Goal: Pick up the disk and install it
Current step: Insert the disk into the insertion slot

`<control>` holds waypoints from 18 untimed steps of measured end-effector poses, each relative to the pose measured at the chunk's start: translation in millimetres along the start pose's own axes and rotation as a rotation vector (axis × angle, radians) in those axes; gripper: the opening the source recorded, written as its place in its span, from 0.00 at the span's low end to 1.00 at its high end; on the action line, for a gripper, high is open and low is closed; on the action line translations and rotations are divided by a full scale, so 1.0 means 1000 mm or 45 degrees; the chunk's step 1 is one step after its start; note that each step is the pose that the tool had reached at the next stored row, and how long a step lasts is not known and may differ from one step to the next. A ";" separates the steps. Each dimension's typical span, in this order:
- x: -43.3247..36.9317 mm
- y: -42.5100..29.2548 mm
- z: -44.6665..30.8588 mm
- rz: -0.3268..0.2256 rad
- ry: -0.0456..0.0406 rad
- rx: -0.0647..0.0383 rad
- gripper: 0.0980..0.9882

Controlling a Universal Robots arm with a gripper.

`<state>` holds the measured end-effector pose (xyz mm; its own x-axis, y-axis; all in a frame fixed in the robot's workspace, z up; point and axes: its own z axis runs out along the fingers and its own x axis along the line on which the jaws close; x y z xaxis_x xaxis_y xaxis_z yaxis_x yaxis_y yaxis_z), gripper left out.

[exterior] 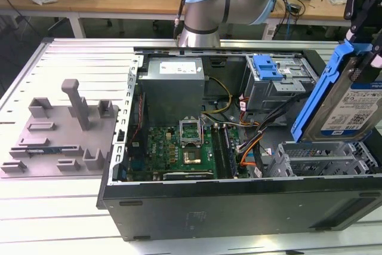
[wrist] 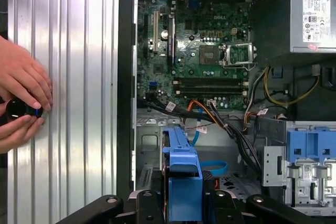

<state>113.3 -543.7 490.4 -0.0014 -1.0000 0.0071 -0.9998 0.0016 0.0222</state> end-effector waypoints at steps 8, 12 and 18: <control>-0.0014 -0.0013 0.0009 0.034 -0.001 0.000 0.30; -0.0026 -0.0013 0.0011 0.034 0.000 0.000 0.30; -0.0103 -0.0010 0.0019 -0.007 0.004 0.000 0.30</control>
<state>114.2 -533.4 488.4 0.0044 -0.9999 0.0103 -0.9997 -0.0042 0.0221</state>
